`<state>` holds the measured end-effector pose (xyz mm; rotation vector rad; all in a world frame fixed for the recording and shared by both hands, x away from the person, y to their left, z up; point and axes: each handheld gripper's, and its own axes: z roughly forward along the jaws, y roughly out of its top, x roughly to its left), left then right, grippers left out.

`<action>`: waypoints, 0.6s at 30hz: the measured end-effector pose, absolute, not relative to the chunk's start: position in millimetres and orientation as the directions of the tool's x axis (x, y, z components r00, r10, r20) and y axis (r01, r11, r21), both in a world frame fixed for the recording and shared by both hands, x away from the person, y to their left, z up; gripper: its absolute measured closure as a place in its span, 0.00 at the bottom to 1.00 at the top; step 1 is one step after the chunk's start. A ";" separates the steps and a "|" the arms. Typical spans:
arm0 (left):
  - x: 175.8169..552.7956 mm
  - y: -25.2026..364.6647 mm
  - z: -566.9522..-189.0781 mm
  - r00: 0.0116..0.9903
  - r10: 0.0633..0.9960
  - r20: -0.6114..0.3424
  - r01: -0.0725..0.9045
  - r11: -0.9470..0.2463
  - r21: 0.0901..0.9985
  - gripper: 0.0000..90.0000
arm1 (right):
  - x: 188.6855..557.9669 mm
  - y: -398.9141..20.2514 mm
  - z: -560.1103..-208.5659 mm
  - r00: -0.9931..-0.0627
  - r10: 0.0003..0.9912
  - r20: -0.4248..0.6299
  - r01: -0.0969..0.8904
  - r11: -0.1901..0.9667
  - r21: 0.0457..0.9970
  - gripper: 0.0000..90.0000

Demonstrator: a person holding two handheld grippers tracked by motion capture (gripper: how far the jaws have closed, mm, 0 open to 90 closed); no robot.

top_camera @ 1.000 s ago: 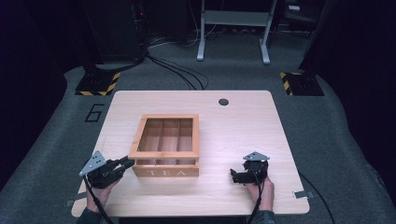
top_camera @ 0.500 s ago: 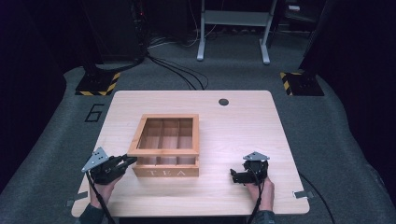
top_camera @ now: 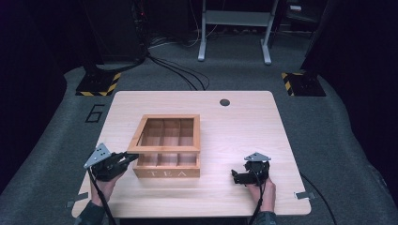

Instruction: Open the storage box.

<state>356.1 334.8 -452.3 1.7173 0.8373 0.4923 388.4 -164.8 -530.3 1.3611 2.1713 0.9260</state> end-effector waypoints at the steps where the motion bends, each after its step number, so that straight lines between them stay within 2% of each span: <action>1: 356.5 334.9 -451.8 0.662 0.745 -0.084 0.284 -0.146 0.948 0.85 | 388.4 -164.8 -530.3 -0.437 0.899 0.002 0.624 0.302 0.721 0.00; 18: 363.6 335.0 -442.4 0.645 0.757 -0.107 0.334 -0.153 0.930 0.94 | 388.3 -164.8 -530.3 -0.437 0.900 0.003 0.624 0.301 0.721 0.00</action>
